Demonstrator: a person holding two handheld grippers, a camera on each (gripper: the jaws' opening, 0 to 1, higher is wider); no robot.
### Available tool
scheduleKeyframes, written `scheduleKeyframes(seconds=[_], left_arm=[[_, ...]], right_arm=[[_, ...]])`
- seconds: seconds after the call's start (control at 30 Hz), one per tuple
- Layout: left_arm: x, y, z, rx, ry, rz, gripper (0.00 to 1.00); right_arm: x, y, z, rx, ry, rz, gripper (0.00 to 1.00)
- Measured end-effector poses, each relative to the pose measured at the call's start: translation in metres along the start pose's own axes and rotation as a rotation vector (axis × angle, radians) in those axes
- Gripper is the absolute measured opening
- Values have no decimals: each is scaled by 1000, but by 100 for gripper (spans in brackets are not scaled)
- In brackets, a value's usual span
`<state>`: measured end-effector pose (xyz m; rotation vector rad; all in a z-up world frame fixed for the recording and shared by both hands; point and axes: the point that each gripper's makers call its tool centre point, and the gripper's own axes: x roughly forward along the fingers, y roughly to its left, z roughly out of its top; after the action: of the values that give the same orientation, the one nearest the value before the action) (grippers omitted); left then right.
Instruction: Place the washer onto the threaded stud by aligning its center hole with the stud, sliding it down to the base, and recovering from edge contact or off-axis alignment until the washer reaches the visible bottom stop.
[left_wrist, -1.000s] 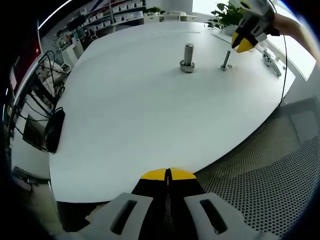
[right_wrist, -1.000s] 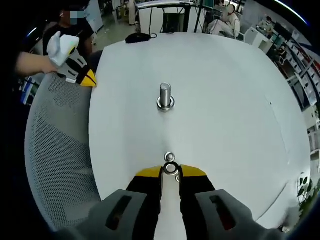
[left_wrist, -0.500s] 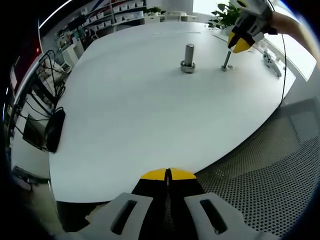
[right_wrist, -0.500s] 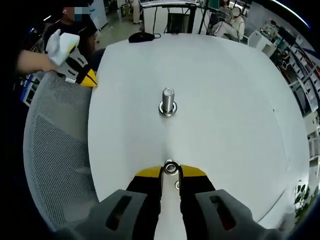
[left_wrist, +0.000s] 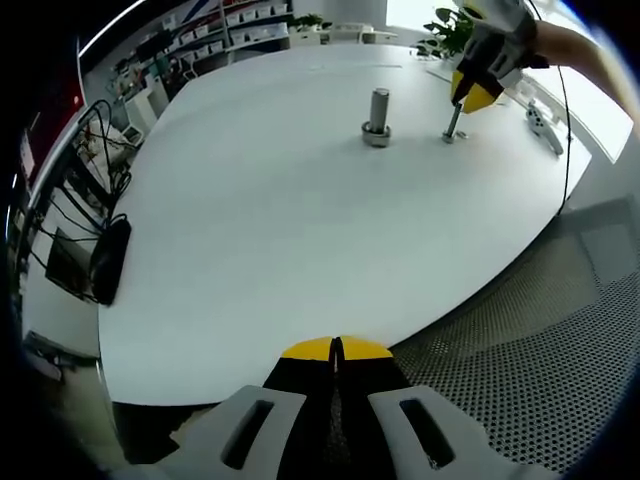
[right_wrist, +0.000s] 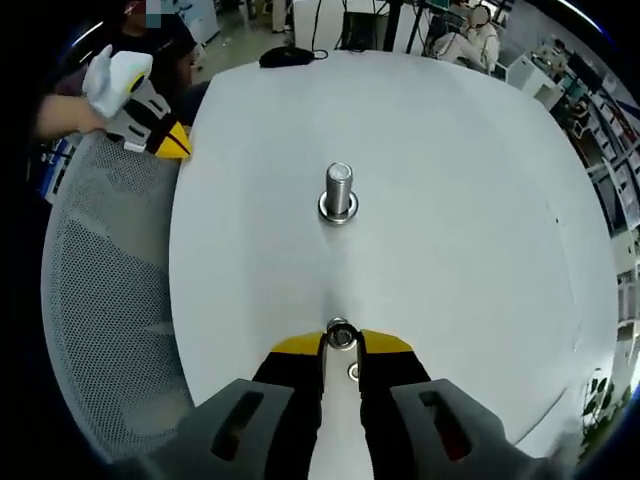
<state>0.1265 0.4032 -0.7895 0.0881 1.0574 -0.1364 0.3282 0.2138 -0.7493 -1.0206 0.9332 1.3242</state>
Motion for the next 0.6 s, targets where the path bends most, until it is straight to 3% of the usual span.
scheduleKeyframes(seconds=[0.6], left_arm=[[0, 1, 2, -14, -14, -5, 0]], right_arm=[[26, 1, -10, -5, 56, 37, 14]])
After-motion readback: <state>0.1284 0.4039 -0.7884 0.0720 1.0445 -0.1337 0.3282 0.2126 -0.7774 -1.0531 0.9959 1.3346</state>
